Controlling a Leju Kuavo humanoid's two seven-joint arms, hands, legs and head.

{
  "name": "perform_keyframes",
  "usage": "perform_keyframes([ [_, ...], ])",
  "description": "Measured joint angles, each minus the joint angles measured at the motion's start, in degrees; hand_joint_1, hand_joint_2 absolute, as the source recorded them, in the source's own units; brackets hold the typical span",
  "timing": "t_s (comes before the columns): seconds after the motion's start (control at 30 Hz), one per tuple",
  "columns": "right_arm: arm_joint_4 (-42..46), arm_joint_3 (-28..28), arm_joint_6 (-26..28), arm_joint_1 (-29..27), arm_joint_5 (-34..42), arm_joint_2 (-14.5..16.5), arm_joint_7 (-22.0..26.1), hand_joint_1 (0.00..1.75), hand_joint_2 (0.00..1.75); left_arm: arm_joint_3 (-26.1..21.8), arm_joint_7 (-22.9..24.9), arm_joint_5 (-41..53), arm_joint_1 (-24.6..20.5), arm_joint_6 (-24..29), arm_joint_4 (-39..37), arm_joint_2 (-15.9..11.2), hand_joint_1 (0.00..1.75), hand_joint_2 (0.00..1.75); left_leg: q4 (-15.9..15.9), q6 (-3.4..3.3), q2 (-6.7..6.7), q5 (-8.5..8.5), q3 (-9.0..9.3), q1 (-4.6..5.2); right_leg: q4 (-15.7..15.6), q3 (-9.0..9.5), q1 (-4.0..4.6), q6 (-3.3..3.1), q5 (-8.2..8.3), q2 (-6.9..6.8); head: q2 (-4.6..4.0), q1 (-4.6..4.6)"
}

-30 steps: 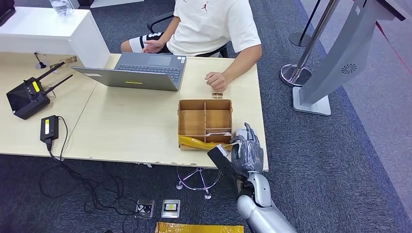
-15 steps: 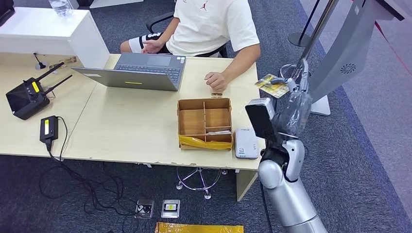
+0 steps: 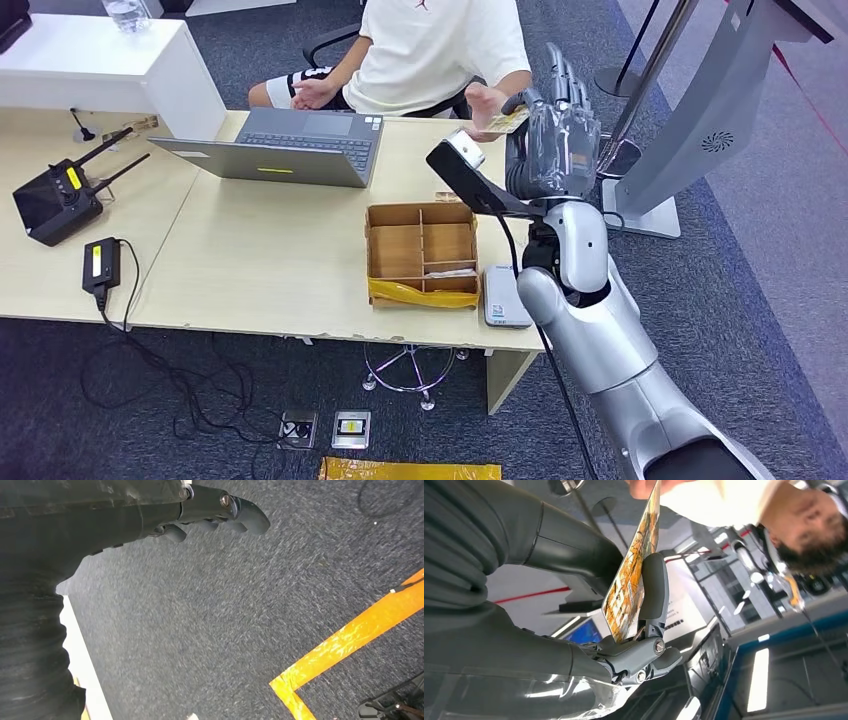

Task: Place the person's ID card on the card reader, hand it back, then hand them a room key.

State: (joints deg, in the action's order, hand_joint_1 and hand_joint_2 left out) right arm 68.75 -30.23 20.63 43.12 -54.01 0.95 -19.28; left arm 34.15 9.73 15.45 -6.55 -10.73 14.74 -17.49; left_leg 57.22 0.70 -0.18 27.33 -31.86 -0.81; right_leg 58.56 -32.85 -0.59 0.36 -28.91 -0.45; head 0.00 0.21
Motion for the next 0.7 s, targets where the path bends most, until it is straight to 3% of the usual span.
perform_keyframes([
  [0.23, -12.0, -4.05, -4.2, 4.44, -6.75, -0.1, -3.15, 1.75, 1.75, 1.54, 0.28, 1.73, -2.12, -0.93, 0.15, 0.03, 0.0, 1.75, 0.01, 0.0, -0.01, 0.0, -0.02, 0.0, -0.02, -0.01, -0.01, 0.0, 0.0, 0.0, 0.0, -0.01],
  [0.5, -21.83, -5.96, -5.47, 7.8, -11.03, -0.29, -5.89, 1.75, 1.75, 3.03, 0.28, 3.68, -3.97, -1.24, 0.15, 0.36, 0.0, 1.75, 0.02, 0.0, 0.01, 0.0, 0.04, 0.0, -0.02, -0.02, 0.0, 0.01, 0.01, 0.06, 0.0, -0.01],
  [0.63, -24.26, -6.26, -5.68, 8.07, -13.0, -1.16, -6.39, 0.0, 1.75, 3.59, 0.28, 4.84, -4.65, -1.73, 0.16, 0.63, 0.0, 1.75, 0.03, 0.0, 0.03, 0.0, 0.07, 0.01, -0.03, -0.03, -0.01, 0.01, 0.03, 0.12, 0.0, 0.0],
  [0.7, -24.68, -6.23, -5.55, 7.95, -14.06, -1.9, -6.52, 0.0, 1.75, 3.83, 0.28, 5.33, -4.99, -1.89, 0.17, 0.74, 0.0, 1.75, 0.03, 0.0, 0.04, 0.0, 0.07, 0.01, -0.03, -0.03, -0.01, 0.01, 0.04, 0.14, 0.0, 0.0],
])
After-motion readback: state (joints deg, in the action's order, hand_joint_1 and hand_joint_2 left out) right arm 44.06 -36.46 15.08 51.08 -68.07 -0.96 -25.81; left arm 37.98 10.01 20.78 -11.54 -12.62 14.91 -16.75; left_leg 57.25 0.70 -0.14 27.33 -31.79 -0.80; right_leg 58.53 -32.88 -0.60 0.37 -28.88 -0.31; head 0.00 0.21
